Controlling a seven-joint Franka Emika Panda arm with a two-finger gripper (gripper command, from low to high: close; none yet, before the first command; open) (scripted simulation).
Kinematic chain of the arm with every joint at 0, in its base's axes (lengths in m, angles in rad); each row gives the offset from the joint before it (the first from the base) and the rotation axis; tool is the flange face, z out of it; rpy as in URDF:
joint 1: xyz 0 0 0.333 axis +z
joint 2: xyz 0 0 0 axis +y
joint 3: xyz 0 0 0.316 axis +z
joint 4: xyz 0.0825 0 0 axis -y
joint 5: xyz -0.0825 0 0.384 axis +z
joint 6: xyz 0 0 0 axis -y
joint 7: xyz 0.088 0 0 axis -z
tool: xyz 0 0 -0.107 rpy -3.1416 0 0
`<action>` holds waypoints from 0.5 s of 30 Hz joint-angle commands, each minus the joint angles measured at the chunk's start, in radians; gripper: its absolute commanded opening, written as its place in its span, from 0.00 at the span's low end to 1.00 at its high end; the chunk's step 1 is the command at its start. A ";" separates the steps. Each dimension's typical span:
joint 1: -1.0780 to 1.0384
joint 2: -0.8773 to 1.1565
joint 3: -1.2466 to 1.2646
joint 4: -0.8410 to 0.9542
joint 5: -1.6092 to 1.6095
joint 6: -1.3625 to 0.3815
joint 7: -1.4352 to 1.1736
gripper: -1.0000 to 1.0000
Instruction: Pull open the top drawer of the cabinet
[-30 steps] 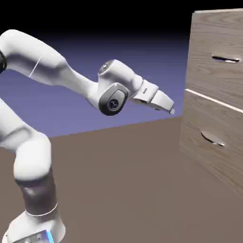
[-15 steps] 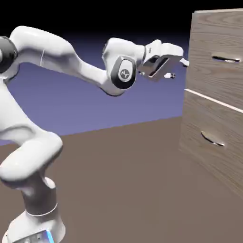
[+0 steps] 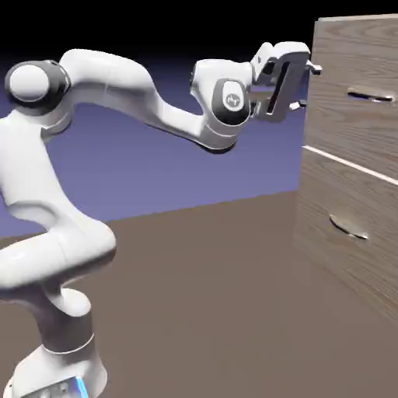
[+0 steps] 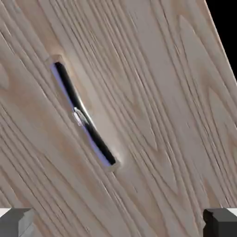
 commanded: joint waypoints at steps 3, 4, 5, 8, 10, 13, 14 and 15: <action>-0.109 -0.001 0.095 0.056 -0.020 0.029 -0.030 0.50; -0.145 -0.001 0.126 0.074 -0.027 0.039 -0.040 0.50; -0.181 -0.001 0.158 0.093 -0.034 0.048 -0.050 0.50; -0.290 -0.002 0.252 0.148 -0.054 0.077 -0.080 0.50; -0.362 -0.002 0.315 0.185 -0.067 0.097 -0.100 0.50; -0.471 -0.003 0.410 0.241 -0.087 0.126 -0.130 0.50; -0.507 -0.003 0.441 0.259 -0.094 0.135 -0.140 0.50; -0.544 -0.003 0.473 0.278 -0.101 0.145 -0.150 0.50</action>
